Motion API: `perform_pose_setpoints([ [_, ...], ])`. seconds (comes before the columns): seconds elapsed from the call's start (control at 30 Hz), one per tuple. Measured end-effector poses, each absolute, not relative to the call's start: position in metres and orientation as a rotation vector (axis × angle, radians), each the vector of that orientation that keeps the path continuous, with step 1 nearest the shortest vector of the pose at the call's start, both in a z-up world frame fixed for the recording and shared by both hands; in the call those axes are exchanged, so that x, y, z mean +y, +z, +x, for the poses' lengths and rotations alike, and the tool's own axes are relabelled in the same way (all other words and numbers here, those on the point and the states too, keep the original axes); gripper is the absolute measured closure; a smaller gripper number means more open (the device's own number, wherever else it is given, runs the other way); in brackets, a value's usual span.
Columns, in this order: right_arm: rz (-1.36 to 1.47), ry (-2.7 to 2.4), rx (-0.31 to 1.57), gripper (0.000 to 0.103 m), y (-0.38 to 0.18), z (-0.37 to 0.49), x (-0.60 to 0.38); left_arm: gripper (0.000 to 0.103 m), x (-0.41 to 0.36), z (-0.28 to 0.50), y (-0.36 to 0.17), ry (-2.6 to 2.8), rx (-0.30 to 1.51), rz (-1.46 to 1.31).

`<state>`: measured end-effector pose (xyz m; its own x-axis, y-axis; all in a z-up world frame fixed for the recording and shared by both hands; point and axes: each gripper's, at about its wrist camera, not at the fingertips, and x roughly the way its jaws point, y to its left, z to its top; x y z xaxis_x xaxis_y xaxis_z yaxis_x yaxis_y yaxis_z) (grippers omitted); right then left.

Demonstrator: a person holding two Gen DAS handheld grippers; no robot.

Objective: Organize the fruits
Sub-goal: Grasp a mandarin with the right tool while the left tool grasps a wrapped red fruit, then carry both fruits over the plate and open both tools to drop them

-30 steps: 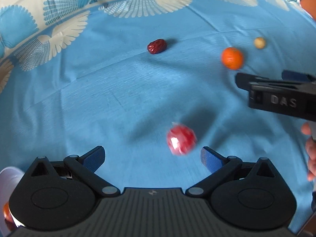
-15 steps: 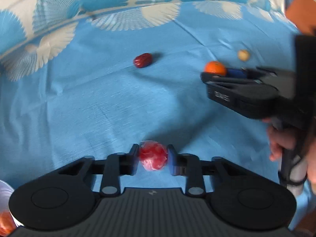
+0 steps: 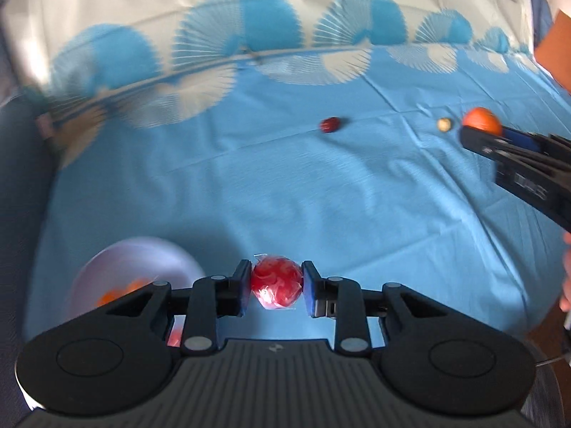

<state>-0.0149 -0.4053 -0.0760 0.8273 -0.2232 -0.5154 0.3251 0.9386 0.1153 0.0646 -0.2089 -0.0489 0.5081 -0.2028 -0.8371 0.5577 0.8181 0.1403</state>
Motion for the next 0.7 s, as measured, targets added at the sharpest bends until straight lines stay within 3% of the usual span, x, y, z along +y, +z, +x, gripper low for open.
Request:
perform_pose_setpoints([
  [0.37, 0.248, -0.007, 0.5, 0.065, 0.016, -0.131, -0.262, 0.07, -0.055, -0.046, 0.027, -0.335, 0.889, 0.384],
  [0.7, 0.161, 0.174, 0.552, 0.065, 0.042, -0.188, -0.16, 0.07, 0.011, -0.113, 0.044, -0.298, 0.844, 0.302],
])
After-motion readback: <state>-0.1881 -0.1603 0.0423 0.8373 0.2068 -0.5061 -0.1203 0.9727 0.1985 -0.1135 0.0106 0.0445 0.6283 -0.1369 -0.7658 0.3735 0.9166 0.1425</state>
